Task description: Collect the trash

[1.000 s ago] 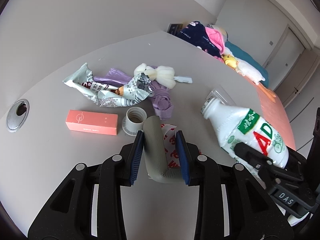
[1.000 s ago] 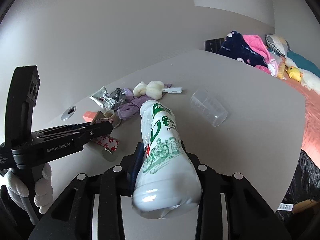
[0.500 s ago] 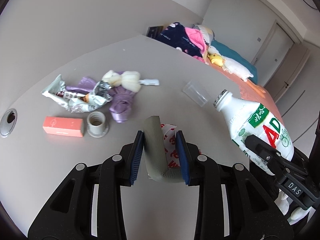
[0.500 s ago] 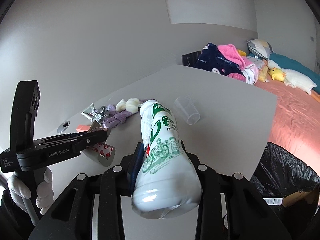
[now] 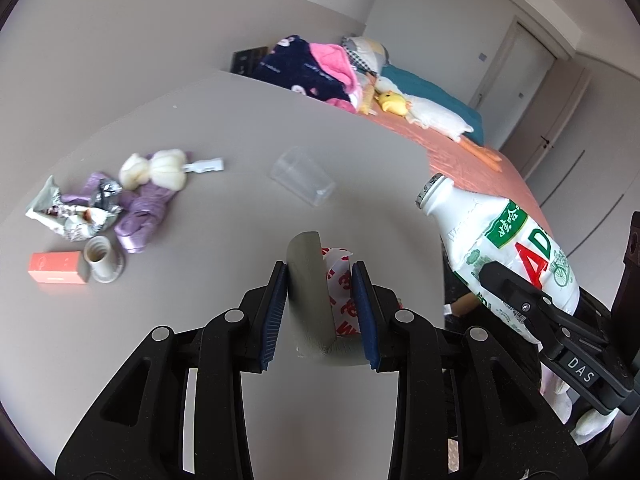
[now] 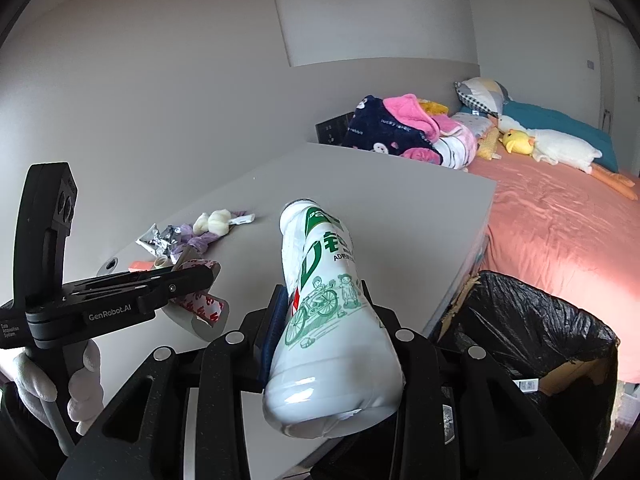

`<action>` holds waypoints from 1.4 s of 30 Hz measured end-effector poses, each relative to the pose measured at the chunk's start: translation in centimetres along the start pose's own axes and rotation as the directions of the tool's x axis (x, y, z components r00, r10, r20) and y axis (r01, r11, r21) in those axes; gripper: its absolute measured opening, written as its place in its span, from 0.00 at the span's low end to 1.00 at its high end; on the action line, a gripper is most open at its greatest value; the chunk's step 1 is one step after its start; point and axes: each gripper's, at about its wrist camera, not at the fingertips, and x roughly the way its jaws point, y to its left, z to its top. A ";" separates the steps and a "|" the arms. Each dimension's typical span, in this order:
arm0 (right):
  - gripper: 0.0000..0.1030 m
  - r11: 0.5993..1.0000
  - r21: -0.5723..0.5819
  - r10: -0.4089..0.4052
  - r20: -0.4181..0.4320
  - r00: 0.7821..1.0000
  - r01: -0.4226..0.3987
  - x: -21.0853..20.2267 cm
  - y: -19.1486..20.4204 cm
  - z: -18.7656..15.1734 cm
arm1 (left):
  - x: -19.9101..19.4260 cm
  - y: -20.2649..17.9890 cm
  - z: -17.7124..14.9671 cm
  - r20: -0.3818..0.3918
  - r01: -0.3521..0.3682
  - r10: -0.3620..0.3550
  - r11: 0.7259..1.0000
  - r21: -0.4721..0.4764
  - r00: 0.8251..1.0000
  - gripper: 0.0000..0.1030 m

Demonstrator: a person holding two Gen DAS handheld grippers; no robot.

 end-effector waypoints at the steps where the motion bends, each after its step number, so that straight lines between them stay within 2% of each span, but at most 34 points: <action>1: 0.35 1.000 0.007 -0.005 0.003 1.000 0.005 -0.3 -0.4 0.0 | 0.2 -0.5 0.1 -0.005 0.007 -0.007 1.000 0.007 1.000 0.32; 20: 0.35 0.985 0.132 -0.116 0.028 0.993 0.112 -3.8 -7.4 -1.7 | 3.7 -8.2 0.4 -0.082 0.124 -0.115 0.986 0.115 0.990 0.32; 42: 0.35 0.938 0.249 -0.255 0.033 0.966 0.239 -7.5 -13.9 -3.0 | 6.8 -16.0 -0.2 -0.179 0.269 -0.230 0.934 0.236 0.957 0.32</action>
